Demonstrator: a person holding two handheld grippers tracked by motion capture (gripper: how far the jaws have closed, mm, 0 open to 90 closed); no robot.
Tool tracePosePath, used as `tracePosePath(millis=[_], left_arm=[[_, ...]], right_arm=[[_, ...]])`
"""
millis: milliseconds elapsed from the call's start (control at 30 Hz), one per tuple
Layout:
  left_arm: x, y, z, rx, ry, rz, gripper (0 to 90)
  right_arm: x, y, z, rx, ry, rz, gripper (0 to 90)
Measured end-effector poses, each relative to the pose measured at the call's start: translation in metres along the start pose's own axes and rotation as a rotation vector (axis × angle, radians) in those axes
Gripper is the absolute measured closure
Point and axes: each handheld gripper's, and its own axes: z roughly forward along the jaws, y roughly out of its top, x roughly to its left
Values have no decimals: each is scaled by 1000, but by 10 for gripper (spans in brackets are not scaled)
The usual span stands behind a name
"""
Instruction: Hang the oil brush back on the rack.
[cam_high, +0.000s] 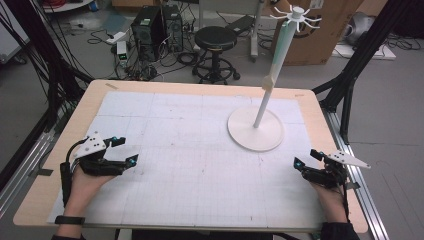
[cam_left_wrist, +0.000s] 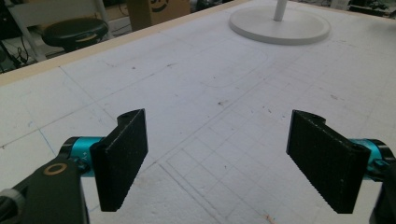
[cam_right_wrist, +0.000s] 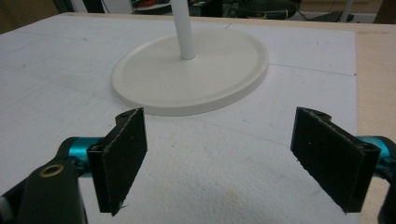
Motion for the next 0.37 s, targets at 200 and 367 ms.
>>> tracePosePath(millis=[200, 367], left_arm=[[2, -10, 0, -11, 20, -32, 212], [1, -19, 5, 10, 24, -45, 213]], right_arm=[[0, -1, 1, 9, -2, -3, 178], [0, -2, 3, 9, -2, -1, 178]])
